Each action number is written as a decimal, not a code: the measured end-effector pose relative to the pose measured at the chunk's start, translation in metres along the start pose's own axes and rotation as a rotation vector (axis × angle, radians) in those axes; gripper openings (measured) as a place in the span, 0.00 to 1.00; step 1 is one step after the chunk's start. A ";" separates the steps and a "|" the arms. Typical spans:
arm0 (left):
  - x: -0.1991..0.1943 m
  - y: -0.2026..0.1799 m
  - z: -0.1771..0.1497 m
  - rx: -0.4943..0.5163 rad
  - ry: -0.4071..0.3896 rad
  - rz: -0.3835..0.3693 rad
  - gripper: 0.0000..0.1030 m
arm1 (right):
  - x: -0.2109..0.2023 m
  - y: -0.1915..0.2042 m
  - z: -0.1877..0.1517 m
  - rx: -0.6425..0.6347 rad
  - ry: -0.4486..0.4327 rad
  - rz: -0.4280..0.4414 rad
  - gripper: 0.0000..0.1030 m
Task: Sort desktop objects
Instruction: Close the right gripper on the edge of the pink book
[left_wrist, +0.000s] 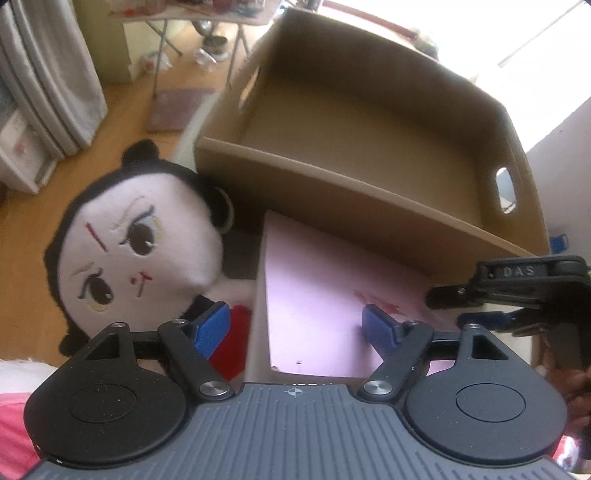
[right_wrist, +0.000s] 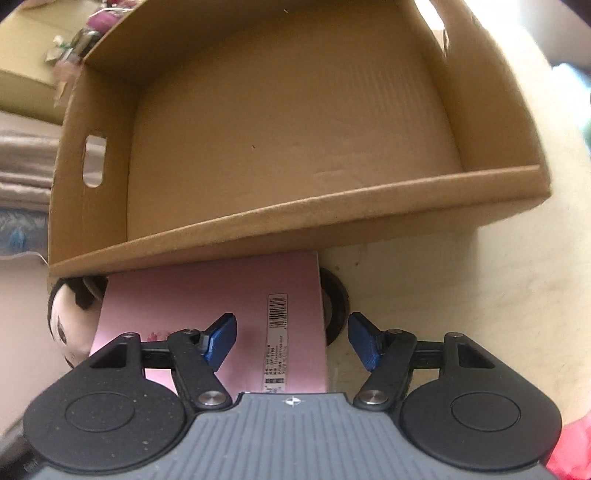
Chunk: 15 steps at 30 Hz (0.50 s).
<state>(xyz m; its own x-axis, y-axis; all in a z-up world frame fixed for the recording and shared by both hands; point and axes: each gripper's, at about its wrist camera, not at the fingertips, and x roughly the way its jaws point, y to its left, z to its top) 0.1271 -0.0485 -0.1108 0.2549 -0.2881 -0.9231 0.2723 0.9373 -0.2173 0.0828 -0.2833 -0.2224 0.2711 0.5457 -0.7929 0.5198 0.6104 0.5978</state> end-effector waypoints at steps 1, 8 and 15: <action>0.000 0.000 0.000 -0.006 0.008 -0.011 0.77 | 0.002 -0.001 0.001 -0.005 0.013 0.005 0.67; 0.013 0.003 -0.001 -0.003 0.049 -0.043 0.77 | 0.020 -0.004 0.005 0.053 0.094 0.041 0.69; 0.013 -0.002 -0.005 0.026 0.050 -0.051 0.77 | 0.017 -0.006 0.001 0.074 0.088 0.057 0.69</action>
<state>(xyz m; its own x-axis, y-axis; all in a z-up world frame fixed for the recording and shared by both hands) 0.1255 -0.0531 -0.1237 0.1939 -0.3242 -0.9259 0.3075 0.9163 -0.2565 0.0852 -0.2777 -0.2398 0.2316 0.6283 -0.7426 0.5648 0.5347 0.6286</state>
